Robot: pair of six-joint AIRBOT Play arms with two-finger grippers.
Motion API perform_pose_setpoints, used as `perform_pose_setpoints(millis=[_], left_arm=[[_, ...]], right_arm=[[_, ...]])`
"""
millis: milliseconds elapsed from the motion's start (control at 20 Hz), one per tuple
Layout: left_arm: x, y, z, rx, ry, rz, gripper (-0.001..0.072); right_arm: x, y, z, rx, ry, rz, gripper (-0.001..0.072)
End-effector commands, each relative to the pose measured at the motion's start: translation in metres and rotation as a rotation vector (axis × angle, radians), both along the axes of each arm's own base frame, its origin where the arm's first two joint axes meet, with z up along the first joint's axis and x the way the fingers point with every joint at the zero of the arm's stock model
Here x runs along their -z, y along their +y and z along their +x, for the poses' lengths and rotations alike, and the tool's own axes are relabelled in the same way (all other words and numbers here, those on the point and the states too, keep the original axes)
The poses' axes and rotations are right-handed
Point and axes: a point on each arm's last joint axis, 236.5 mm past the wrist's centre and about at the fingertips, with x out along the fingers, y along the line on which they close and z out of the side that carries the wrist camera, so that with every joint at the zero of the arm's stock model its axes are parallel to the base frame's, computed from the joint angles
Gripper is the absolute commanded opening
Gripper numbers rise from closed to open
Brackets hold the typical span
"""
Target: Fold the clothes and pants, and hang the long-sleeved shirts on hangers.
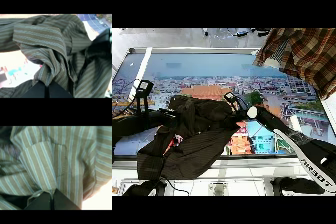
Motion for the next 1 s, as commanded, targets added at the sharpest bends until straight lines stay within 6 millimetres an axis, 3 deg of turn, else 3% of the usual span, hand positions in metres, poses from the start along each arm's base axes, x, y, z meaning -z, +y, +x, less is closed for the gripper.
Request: perform_pose_setpoints(millis=[0, 100, 250, 450, 550, 600, 650, 700, 750, 850, 950], left_arm=[[-0.003, 0.004, 0.005, -0.014, -0.027, 0.010, 0.0025], [-0.023, 0.009, 0.023, -0.054, -0.134, -0.001, 0.0024], [-0.090, 0.016, 0.051, -0.077, -0.386, 0.009, 0.0024], [-0.219, 0.042, 0.060, -0.129, -0.741, 0.114, 0.0024], [-0.268, 0.049, 0.049, -0.147, -0.849, 0.135, 0.0024], [-0.285, 0.050, 0.043, -0.152, -0.883, 0.127, 0.0024], [-0.291, 0.050, 0.038, -0.152, -0.897, 0.122, 0.0024], [-0.283, 0.049, 0.034, -0.137, -0.866, 0.129, 0.0024], [-0.264, 0.046, 0.032, -0.108, -0.792, 0.151, 0.0024], [-0.200, 0.040, 0.028, -0.039, -0.574, 0.190, 0.0024], [-0.122, 0.030, 0.022, 0.000, -0.364, 0.171, 0.0025]], right_arm=[[-0.037, 0.011, 0.020, 0.010, -0.051, 0.040, 0.0037], [-0.088, 0.018, 0.033, -0.014, -0.147, 0.068, 0.0036], [-0.204, 0.014, 0.054, -0.010, -0.401, 0.127, 0.0036], [-0.372, -0.044, 0.053, 0.094, -0.733, 0.221, 0.0036], [-0.430, -0.077, 0.036, 0.146, -0.848, 0.243, 0.0036], [-0.444, -0.087, 0.024, 0.153, -0.873, 0.241, 0.0036], [-0.444, -0.091, 0.012, 0.132, -0.868, 0.218, 0.0036], [-0.433, -0.091, 0.000, 0.087, -0.834, 0.174, 0.0035], [-0.410, -0.091, -0.007, 0.050, -0.762, 0.124, 0.0035], [-0.344, -0.087, -0.018, -0.004, -0.562, 0.063, 0.0034], [-0.269, -0.083, -0.024, -0.014, -0.385, 0.037, 0.0034]])
